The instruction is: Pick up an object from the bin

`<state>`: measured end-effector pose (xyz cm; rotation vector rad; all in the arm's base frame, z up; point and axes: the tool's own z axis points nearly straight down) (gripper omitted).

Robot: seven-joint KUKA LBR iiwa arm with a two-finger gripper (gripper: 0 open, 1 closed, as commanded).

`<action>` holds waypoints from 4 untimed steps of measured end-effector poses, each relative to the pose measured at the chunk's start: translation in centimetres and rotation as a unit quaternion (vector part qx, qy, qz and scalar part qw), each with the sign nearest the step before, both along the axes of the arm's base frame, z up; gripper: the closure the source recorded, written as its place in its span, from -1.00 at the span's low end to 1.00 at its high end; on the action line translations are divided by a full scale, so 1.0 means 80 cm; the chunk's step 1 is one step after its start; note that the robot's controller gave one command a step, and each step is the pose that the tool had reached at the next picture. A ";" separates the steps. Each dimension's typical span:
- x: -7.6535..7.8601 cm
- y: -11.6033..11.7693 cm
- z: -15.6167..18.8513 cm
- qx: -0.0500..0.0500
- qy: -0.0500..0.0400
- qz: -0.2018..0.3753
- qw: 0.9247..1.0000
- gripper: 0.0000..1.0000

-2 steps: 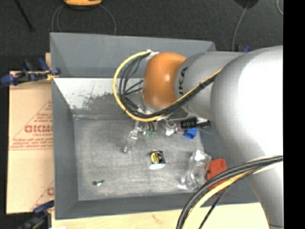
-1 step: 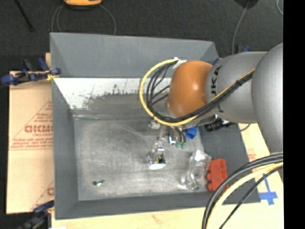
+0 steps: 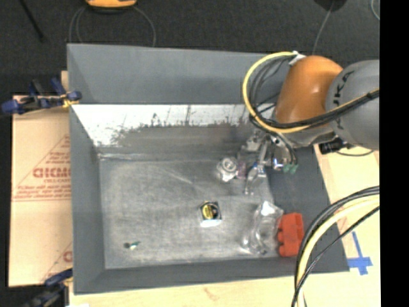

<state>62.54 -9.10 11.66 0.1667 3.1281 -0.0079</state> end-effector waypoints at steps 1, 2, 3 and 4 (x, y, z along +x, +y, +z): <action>0.031 0.008 -0.053 -0.001 0.000 0.214 0.977 -1.00; 0.037 0.008 -0.052 -0.005 -0.003 0.457 0.890 -1.00; 0.037 0.009 -0.050 -0.003 -0.003 0.455 0.890 1.00; 0.040 0.009 -0.035 -0.001 0.000 0.452 0.892 1.00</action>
Offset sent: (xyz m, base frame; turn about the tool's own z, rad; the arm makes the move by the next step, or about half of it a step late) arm 0.0214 0.0082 -0.0466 -0.4324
